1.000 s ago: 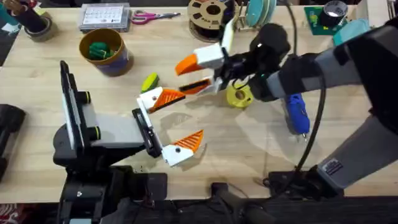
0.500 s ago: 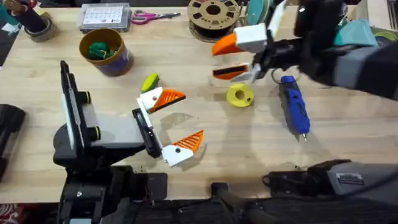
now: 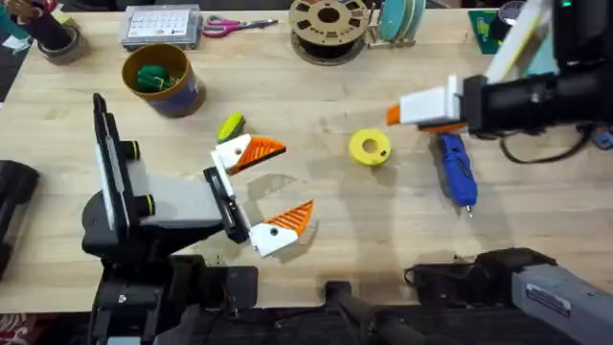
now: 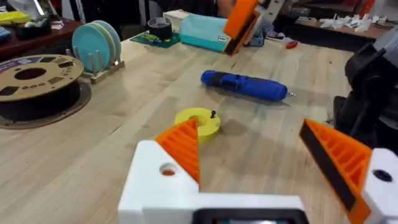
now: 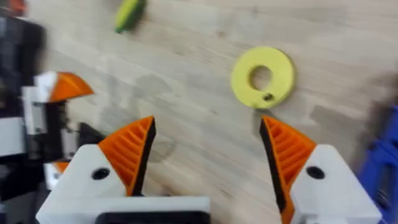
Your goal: Pick up the gripper from the table and insert it into the empty holder that is missing its gripper. Then pick up a screw, insert it into the mounting hole, and use the screwdriver to tighten it. Finally, clean up the table by picking up the vegetable and placing it into the bucket.
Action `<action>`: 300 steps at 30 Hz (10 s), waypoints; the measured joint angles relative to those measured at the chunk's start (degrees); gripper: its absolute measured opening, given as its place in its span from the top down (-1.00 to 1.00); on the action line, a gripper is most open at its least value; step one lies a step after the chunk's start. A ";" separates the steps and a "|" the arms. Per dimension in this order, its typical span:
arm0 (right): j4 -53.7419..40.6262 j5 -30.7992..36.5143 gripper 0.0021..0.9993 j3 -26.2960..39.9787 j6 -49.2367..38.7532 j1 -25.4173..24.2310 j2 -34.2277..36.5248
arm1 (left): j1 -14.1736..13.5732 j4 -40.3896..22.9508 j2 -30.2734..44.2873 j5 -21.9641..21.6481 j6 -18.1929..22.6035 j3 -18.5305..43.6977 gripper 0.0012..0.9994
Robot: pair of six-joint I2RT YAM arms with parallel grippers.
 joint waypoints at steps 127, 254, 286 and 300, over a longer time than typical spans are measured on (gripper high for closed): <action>6.19 34.62 -0.67 -1.81 -0.50 20.39 18.56 | 0.00 0.00 0.00 0.00 0.00 0.00 -0.97; -23.31 29.05 0.99 59.39 -37.28 40.66 37.00 | 0.00 0.00 0.01 0.00 0.00 0.00 -0.97; -21.66 22.36 0.99 59.41 -48.37 46.27 36.99 | 0.00 0.00 0.00 0.02 0.00 0.00 -0.97; -21.00 22.16 0.99 59.41 -48.39 47.91 38.59 | 0.00 0.00 0.00 0.00 -0.02 0.00 -0.97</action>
